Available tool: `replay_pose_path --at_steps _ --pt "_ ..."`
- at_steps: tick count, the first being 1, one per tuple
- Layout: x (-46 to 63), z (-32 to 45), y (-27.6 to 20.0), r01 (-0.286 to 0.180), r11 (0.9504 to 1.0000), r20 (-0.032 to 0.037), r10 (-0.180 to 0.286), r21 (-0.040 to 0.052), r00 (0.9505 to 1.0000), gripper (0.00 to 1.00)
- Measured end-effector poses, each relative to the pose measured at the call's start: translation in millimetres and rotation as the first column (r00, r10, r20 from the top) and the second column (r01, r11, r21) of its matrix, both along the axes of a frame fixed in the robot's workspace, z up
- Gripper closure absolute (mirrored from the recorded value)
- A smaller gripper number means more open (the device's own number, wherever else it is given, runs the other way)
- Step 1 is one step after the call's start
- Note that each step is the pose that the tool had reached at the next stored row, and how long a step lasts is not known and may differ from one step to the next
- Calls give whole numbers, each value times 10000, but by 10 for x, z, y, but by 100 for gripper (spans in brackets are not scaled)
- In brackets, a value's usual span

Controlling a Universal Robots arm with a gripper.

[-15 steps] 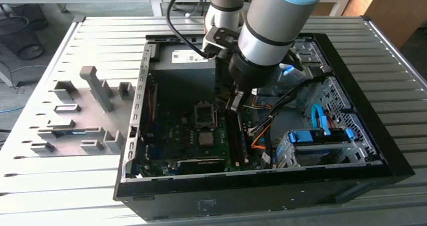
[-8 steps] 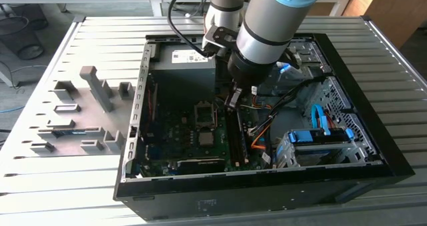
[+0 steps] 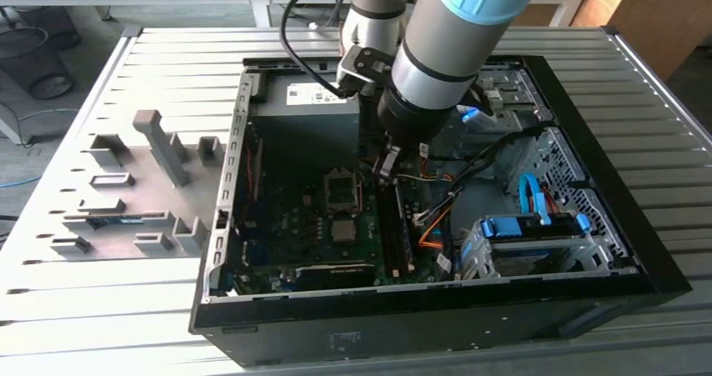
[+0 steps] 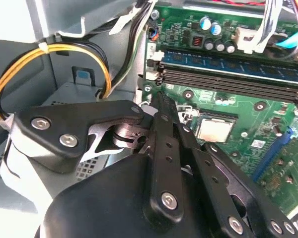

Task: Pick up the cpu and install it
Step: 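Close the cpu cover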

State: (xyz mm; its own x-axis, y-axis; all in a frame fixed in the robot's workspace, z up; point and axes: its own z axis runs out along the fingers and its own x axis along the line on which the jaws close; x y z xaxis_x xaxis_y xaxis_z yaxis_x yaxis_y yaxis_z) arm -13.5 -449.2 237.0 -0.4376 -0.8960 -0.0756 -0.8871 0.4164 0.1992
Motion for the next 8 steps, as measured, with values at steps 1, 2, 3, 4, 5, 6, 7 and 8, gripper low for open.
replay_pose_path --at_steps 1,2,3,4,5,6,7,8 --pt "-4 -12 3 74 10000 0 -74 1 10000 90" --pt "-11 -26 8 125 9999 -1 -125 1 9999 90" --pt "-24 -44 13 144 9999 0 -144 2 9999 90" --pt "-35 -62 20 150 9999 1 -150 2 9999 90" --pt "-43 -80 28 157 9999 1 -157 1 9999 90" --pt "-48 -98 37 171 9999 0 -171 2 9999 90" --pt "-49 -116 49 191 9998 -1 -191 2 9998 90" --pt "-51 -134 60 212 9998 -1 -212 3 9998 90"
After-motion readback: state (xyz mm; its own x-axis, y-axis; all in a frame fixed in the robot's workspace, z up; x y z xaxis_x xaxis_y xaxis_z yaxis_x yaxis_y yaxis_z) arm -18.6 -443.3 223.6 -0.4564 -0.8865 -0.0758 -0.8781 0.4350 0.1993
